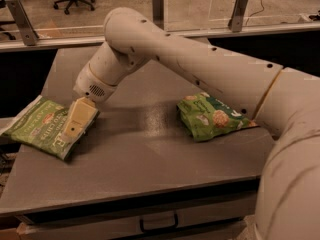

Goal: Move green jalapeno chip bag near green rice chip bag

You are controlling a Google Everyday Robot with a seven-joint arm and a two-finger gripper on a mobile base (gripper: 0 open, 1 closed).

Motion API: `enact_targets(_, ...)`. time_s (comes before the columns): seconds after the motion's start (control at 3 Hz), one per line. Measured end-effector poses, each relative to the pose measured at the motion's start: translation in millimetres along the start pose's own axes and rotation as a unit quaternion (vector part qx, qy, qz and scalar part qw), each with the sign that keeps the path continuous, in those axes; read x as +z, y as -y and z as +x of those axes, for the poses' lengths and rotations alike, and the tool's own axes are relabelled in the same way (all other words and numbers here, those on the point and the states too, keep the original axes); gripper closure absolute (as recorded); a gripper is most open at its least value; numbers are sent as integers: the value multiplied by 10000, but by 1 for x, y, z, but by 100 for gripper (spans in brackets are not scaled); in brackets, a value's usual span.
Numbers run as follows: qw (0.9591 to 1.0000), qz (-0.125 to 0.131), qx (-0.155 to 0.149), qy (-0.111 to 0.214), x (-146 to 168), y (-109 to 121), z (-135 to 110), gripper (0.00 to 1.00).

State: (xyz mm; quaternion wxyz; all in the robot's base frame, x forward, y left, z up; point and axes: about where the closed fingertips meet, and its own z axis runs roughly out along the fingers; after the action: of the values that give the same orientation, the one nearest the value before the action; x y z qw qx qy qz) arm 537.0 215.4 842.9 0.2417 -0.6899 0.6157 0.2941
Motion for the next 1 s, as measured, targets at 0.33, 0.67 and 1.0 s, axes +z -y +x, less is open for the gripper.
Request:
enact_targets(0.33, 9990, -420, -127, -44, 16, -18, -11, 16)
enact_targets(0.67, 9982, -572, -135, -119, 22, -26, -12, 39)
enact_targets(1.0, 9984, -533, -57, -192, 19, -27, -7, 63)
